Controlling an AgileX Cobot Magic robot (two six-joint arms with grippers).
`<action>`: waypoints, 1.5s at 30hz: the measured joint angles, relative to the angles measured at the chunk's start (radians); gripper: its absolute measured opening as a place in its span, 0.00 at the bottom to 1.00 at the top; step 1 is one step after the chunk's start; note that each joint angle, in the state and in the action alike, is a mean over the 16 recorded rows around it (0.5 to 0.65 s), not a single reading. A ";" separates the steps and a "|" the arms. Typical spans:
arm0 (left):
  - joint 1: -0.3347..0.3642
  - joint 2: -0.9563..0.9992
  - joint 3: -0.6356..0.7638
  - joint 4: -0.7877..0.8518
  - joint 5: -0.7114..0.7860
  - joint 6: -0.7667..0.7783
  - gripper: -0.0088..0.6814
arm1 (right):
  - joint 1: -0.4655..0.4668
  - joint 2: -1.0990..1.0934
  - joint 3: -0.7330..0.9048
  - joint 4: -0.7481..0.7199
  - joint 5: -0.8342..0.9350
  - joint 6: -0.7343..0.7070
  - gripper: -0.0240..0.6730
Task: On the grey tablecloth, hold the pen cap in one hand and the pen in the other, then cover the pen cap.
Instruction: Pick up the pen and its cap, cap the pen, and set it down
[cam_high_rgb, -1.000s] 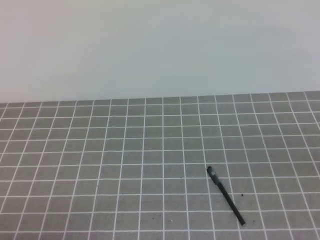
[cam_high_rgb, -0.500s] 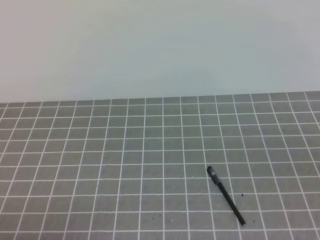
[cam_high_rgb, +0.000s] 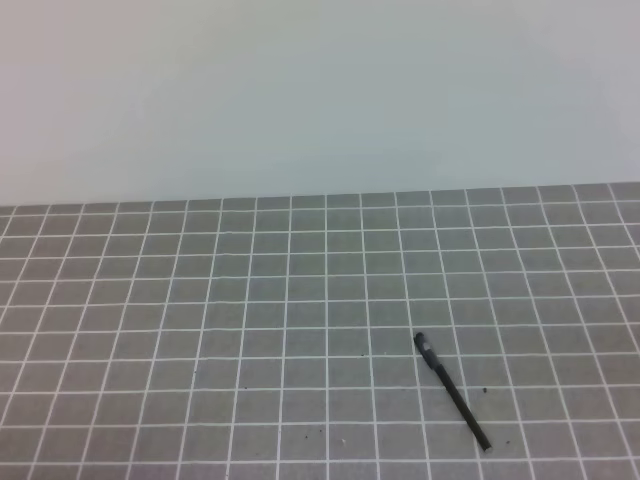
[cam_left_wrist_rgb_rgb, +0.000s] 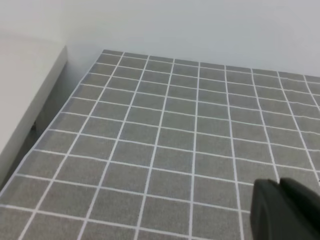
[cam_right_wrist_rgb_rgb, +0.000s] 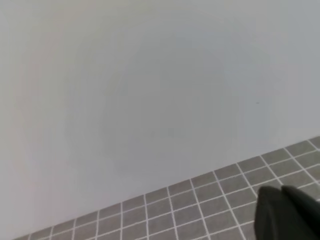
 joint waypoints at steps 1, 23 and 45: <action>0.000 0.000 0.000 0.000 0.000 0.000 0.01 | 0.000 -0.003 0.002 0.056 0.008 -0.059 0.03; 0.000 0.001 0.000 0.002 0.000 0.000 0.01 | 0.000 -0.229 0.200 1.619 0.022 -1.811 0.03; 0.000 0.002 0.000 0.004 0.000 0.001 0.01 | -0.002 -0.296 0.276 2.362 -0.038 -2.534 0.03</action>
